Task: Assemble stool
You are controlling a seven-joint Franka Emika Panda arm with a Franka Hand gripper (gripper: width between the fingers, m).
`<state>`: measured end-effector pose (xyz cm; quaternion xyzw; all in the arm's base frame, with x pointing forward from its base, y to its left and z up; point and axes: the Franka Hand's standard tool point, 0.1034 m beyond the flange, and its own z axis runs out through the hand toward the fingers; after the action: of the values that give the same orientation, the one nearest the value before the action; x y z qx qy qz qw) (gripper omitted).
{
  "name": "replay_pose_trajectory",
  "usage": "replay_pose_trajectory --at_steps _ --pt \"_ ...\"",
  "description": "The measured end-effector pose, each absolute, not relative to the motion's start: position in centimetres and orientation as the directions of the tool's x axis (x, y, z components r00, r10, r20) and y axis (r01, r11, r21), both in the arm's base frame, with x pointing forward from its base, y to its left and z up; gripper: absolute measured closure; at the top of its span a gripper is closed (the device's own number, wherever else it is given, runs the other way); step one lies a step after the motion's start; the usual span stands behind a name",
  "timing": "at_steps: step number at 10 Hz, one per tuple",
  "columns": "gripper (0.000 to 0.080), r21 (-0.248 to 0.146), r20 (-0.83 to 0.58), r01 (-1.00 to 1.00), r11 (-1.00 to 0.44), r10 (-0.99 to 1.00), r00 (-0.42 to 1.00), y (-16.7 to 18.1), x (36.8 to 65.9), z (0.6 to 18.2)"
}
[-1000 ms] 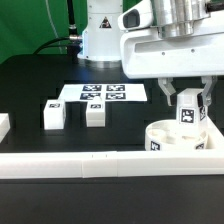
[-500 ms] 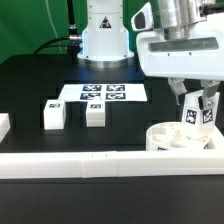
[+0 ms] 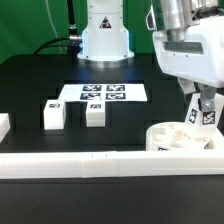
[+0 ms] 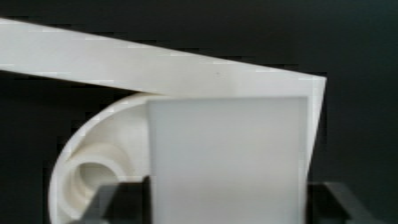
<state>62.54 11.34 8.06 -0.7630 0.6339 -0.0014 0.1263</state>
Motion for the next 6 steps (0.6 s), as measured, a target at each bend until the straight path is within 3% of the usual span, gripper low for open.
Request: replay_pose_trajectory --at_steps 1,2,4,6 --pt "0.0283 -0.202 -0.149 -0.957 -0.209 -0.959 0.241 11.4 62.6 8.1" --pt "0.0188 -0.216 -0.152 -0.951 -0.222 -0.954 0.257 11.4 62.8 8.9" --pt "0.0158 -0.260 -0.105 -0.874 -0.411 -0.888 0.448 11.8 63.0 10.0" --pt "0.0151 -0.268 -0.069 -0.806 -0.527 -0.824 0.562 11.7 62.9 9.7"
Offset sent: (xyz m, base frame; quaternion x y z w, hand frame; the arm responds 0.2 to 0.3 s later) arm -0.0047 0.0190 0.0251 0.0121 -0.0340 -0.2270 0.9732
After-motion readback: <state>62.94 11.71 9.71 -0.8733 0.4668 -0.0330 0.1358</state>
